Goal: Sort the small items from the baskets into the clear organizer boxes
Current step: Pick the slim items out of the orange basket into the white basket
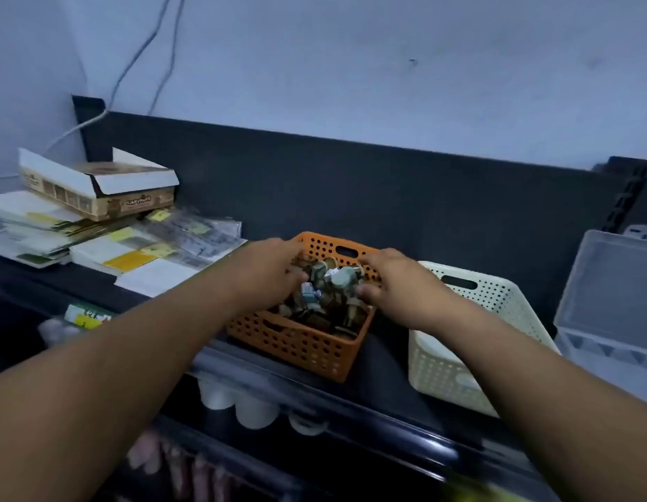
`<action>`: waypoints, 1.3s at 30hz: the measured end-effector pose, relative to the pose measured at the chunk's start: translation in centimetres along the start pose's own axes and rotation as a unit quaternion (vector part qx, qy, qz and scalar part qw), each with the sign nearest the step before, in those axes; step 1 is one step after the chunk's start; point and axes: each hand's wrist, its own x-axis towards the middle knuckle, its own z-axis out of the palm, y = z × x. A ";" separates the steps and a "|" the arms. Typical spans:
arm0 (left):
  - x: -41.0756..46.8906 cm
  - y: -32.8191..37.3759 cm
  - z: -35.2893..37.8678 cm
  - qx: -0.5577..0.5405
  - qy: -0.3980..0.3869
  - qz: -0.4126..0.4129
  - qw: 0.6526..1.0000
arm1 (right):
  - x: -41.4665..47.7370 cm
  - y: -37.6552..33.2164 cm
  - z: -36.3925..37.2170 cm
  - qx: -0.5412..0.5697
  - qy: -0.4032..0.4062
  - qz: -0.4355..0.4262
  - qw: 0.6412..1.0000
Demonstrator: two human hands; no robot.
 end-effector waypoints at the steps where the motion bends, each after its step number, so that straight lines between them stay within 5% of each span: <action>1: 0.7 -0.1 0.6 -0.010 -0.009 -0.011 1.000 | 0.8 0.2 0.5 0.000 -0.004 -0.002 1.000; 14: 10.8 -2.5 4.4 -0.003 -0.280 0.042 0.959 | 6.1 1.5 4.2 0.056 -0.075 0.046 0.995; 22: 12.3 -4.1 5.4 -0.038 -0.322 0.065 0.944 | 5.8 1.9 5.3 0.104 -0.018 0.064 0.992; 32: 12.9 -6.6 5.8 -0.123 -0.210 0.075 0.967 | 8.5 1.4 4.7 0.230 0.073 0.145 0.960; 39: 13.7 -7.8 5.1 -0.210 -0.093 0.052 0.972 | 14.1 2.7 5.5 0.069 -0.085 0.158 0.981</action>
